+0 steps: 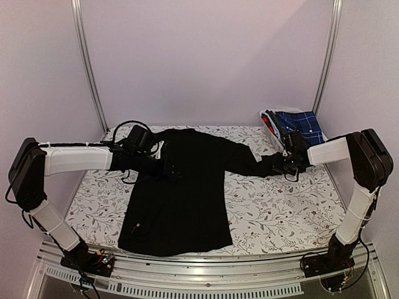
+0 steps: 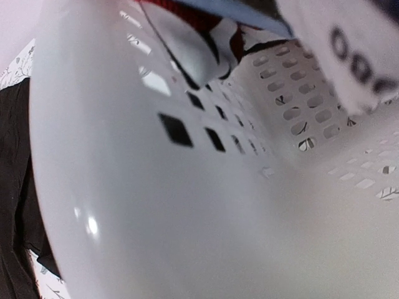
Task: Fold and stack the long sleeve shirts
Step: Adjust the sleeve at the center of the board.
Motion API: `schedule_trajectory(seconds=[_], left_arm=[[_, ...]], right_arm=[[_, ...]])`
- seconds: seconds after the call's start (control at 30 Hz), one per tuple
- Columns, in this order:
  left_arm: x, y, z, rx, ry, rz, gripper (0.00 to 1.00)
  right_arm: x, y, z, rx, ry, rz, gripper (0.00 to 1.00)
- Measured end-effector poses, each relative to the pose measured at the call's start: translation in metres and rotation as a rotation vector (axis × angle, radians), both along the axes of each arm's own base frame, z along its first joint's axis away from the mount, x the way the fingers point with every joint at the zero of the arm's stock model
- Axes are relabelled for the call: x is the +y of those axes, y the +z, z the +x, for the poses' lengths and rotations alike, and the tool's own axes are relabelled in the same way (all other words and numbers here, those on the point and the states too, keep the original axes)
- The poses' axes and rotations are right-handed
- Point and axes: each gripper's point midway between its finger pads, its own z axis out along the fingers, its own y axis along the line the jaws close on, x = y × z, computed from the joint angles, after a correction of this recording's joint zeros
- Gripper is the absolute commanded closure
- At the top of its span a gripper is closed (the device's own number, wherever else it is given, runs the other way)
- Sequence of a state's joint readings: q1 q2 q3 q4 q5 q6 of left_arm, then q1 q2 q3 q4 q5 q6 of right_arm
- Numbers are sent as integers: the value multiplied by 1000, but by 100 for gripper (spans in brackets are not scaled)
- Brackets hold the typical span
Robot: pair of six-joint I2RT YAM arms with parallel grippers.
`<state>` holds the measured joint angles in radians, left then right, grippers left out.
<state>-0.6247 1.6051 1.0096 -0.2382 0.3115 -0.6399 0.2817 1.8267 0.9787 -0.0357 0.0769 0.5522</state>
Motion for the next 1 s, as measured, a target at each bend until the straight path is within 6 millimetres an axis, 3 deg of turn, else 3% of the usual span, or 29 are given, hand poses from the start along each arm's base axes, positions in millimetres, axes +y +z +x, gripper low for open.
schedule_trajectory(seconds=[0.17, 0.27, 0.47, 0.77, 1.0], left_arm=[[0, 0, 0, -1, -1, 0, 50], [0, 0, 0, -1, -1, 0, 50], [-1, 0, -1, 0, -3, -1, 50], [-2, 1, -2, 4, -10, -7, 50], [-2, 0, -2, 7, -13, -8, 50]], right_arm=[[5, -1, -6, 14, 14, -33, 99], [6, 0, -10, 20, 20, -59, 78], [-4, 4, -17, 5, -9, -87, 62], [-15, -8, -20, 1, -38, -86, 58], [-9, -9, -6, -33, -26, -76, 77]])
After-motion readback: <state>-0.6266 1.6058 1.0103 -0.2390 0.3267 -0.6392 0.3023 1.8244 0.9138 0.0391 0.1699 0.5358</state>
